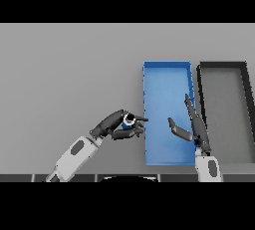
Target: Pick up the blue pipe and place it into the blue bin.
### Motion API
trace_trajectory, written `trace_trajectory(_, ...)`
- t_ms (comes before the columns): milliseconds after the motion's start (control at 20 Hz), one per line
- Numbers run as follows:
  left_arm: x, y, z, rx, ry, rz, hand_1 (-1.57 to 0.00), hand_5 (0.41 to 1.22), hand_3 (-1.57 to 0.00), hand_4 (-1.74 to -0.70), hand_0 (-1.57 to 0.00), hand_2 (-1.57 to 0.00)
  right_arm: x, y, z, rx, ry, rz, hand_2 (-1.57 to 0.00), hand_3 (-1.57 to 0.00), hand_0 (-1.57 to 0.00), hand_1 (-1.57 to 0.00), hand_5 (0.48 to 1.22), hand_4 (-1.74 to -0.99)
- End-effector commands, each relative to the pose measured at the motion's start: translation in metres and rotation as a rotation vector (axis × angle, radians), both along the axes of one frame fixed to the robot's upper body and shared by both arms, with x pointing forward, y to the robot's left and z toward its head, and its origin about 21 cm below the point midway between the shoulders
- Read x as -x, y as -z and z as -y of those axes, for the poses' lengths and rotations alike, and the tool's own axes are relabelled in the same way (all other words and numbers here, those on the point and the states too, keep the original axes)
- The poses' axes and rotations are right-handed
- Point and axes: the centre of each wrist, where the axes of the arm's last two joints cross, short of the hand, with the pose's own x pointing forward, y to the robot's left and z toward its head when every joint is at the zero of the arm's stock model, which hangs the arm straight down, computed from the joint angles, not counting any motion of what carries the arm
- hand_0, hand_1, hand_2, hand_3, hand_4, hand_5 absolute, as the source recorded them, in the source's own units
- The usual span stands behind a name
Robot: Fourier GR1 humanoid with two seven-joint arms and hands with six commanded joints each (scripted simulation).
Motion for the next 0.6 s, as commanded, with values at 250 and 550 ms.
trace_trajectory(250,0.0,0.001,0.002,-0.017,0.007,-0.012,-1.57,1.219,-1.44,-1.73,-1.57,-1.57,0.014,0.009,-0.006,-0.047,0.024,-0.013,0.0,0.0,0.0,0.0,0.629,-1.186)
trace_trajectory(550,0.001,0.0,-0.003,-0.016,0.011,-0.007,-1.57,1.221,-1.44,-1.73,-1.57,-1.57,0.011,-0.004,-0.004,-0.11,-0.008,0.033,0.0,0.0,0.0,0.0,0.61,-1.195)
